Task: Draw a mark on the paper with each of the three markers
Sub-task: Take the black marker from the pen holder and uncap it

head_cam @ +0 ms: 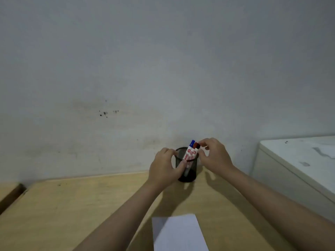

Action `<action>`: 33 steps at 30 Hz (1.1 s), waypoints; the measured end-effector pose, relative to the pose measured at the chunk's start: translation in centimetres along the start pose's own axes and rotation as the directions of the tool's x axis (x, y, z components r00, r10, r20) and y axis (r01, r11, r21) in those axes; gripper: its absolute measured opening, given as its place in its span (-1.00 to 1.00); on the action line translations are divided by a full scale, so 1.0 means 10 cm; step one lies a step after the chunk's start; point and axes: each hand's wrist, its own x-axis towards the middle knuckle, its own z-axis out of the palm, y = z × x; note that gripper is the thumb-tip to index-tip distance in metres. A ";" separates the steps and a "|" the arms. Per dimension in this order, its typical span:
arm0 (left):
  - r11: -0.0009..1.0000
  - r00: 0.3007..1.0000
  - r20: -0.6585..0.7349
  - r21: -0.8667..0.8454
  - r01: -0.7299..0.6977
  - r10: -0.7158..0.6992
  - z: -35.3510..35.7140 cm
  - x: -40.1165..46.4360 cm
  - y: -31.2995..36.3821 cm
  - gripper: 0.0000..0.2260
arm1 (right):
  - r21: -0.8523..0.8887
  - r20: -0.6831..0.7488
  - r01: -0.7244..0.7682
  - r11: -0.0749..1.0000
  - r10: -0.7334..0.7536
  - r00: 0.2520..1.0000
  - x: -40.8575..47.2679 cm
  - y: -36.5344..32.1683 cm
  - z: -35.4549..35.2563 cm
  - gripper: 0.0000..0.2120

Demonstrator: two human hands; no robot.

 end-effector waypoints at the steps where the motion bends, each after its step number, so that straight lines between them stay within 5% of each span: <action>1: 1.000 1.000 0.001 -0.004 0.022 -0.022 0.05 -0.07 -0.01 -0.67 | -0.007 -0.002 -0.014 1.000 0.014 1.000 -0.05 0.02 0.02 -0.78; 12: 0.997 0.999 -0.019 0.071 0.043 -0.042 0.20 -0.05 -0.10 -0.60 | -0.114 0.057 -0.171 0.979 0.178 0.982 0.04 0.03 0.16 -0.55; 20: 0.989 0.999 0.026 0.142 0.043 -0.047 0.29 0.13 -0.13 -0.73 | 0.080 -0.069 -0.166 0.983 0.172 0.983 0.13 0.02 0.21 -0.92; 27: 0.993 0.997 0.023 0.091 0.077 -0.079 0.32 0.08 -0.09 -0.70 | 0.172 -0.239 -0.013 0.985 0.055 0.970 0.12 -0.05 0.04 -0.88; 30: 0.993 0.994 -0.007 -0.040 0.112 -0.112 0.24 0.03 0.02 -0.71 | 0.192 -0.367 0.076 0.979 0.000 0.930 0.05 -0.16 -0.19 -0.90; 33: 0.905 0.985 -0.075 -0.411 0.113 -0.157 0.05 -0.08 0.27 -0.90 | 0.282 -0.475 0.123 0.951 0.027 0.880 -0.17 -0.30 -0.37 -0.91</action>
